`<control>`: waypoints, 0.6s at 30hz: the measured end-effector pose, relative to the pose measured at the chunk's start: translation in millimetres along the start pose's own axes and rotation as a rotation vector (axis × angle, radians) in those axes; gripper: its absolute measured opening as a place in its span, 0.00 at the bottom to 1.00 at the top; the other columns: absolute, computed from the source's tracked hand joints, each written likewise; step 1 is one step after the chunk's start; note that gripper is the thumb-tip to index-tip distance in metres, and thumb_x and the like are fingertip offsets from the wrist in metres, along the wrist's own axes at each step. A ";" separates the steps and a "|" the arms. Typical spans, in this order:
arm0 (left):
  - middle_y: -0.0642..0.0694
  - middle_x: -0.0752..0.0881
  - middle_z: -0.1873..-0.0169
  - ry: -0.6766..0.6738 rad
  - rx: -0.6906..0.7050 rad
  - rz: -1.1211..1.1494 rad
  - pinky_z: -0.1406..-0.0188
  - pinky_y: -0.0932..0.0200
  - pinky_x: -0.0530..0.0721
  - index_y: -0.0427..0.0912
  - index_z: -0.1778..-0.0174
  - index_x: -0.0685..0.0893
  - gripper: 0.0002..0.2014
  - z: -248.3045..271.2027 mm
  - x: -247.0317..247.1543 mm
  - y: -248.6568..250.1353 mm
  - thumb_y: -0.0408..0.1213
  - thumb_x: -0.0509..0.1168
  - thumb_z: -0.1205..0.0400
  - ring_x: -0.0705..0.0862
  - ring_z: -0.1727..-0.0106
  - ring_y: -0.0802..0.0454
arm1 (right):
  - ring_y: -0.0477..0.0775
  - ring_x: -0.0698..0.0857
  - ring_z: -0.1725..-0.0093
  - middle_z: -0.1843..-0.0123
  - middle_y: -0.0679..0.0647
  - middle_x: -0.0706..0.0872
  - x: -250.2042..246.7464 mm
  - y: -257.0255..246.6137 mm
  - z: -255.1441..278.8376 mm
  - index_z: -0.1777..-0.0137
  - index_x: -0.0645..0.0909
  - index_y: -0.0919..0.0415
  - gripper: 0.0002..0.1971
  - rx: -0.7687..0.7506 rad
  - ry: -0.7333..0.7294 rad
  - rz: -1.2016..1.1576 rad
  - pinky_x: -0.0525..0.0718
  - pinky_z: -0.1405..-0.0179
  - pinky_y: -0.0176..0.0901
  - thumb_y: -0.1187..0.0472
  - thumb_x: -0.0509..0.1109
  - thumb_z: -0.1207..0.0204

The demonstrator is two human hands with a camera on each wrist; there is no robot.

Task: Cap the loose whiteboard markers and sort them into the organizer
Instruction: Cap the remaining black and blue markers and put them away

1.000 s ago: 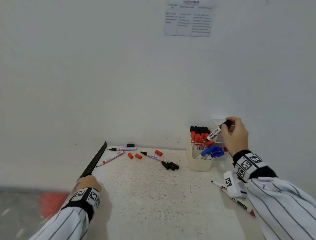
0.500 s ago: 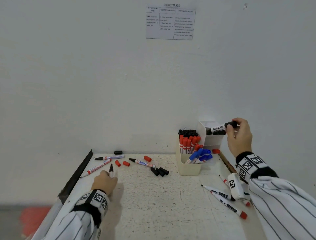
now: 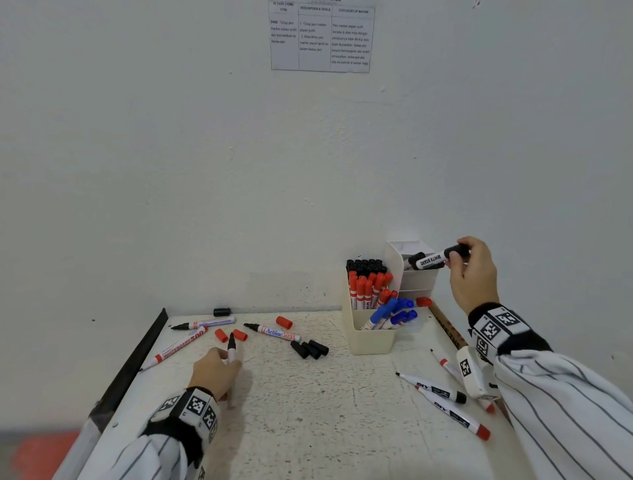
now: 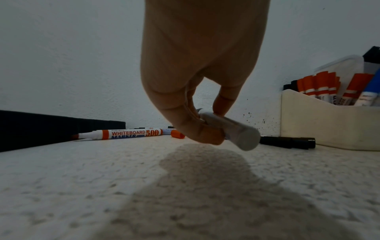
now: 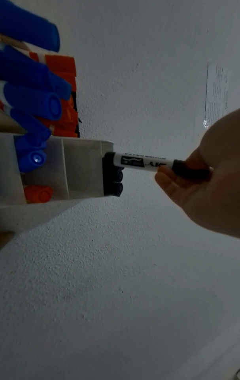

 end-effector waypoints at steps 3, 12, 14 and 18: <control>0.39 0.80 0.51 0.002 0.007 0.004 0.57 0.52 0.88 0.37 0.33 0.73 0.18 -3.4 1.4 2.3 0.39 0.62 0.18 0.83 0.57 0.45 | 0.61 0.82 0.46 0.42 0.67 0.79 2.2 -3.9 -0.5 0.37 0.71 0.71 0.13 -0.012 -0.007 -0.022 0.80 0.46 0.46 0.69 0.61 0.20; 0.37 0.81 0.44 -0.030 -0.011 0.004 0.59 0.54 0.87 0.39 0.33 0.73 0.18 -11.1 4.8 2.1 0.39 0.62 0.19 0.84 0.53 0.44 | 0.63 0.79 0.41 0.40 0.67 0.77 17.9 -17.1 -14.8 0.36 0.73 0.72 0.14 -0.053 -0.039 0.072 0.79 0.39 0.49 0.70 0.61 0.21; 0.37 0.81 0.45 -0.026 -0.011 0.000 0.54 0.51 0.87 0.39 0.34 0.74 0.18 -11.9 4.2 2.1 0.39 0.62 0.19 0.84 0.51 0.43 | 0.62 0.79 0.42 0.40 0.68 0.77 20.7 -22.1 -15.9 0.36 0.73 0.72 0.14 -0.071 -0.086 0.119 0.73 0.43 0.38 0.71 0.60 0.20; 0.38 0.80 0.45 -0.036 -0.007 0.000 0.52 0.51 0.87 0.39 0.33 0.74 0.18 -12.7 4.0 3.2 0.39 0.62 0.19 0.84 0.50 0.43 | 0.63 0.80 0.44 0.42 0.68 0.79 26.7 -19.4 -17.3 0.37 0.75 0.72 0.13 -0.085 -0.142 0.170 0.72 0.46 0.37 0.71 0.61 0.21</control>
Point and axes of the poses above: each hand's wrist, its own z-axis away from the middle knuckle, its own x-axis out of the palm, y = z × x, the point moved 5 cm from there along -z, towards the middle knuckle
